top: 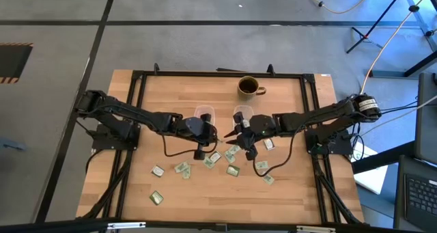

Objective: Pick and place items into bin
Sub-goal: Put the stevia packet into the right transparent bin

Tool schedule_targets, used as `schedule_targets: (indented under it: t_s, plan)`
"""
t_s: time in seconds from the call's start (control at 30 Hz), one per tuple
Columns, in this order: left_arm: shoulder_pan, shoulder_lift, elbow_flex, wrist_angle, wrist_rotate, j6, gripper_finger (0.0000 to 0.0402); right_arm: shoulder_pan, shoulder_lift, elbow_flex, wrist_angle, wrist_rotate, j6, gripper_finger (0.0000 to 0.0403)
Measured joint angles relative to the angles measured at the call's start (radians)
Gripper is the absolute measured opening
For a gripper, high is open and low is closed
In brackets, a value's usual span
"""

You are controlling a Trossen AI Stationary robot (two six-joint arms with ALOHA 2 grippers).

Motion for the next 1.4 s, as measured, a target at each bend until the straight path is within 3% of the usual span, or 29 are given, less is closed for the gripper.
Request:
schedule_targets:
  t_s: [0.27,0.6,0.83,1.07,1.3,1.4]
  plan:
    - [0.0,0.0,0.0,0.026,-0.055,0.001,0.0003,0.0,0.0,0.0,0.016,-0.018,0.038,0.0103]
    - [0.0,0.0,0.0,0.027,-0.076,0.001,0.0001,0.0,0.0,0.0,0.0,-0.016,0.068,0.0009]
    - [-0.001,0.0,0.0,0.027,-0.081,0.017,0.0002,0.0,0.0,0.0,-0.001,0.127,0.117,0.0013]
    - [-0.002,0.0,0.0,0.027,-0.09,0.034,0.0006,0.0,0.0,0.0,-0.01,0.138,0.121,0.0006]
    - [-0.002,-0.002,0.0,-0.019,-0.245,0.037,0.0002,0.0,0.002,0.0,-0.012,0.143,0.122,0.0003]
    - [-0.003,-0.002,0.001,-0.038,-0.255,0.037,0.0004,-0.002,0.002,0.0,-0.01,0.143,0.123,0.0002]
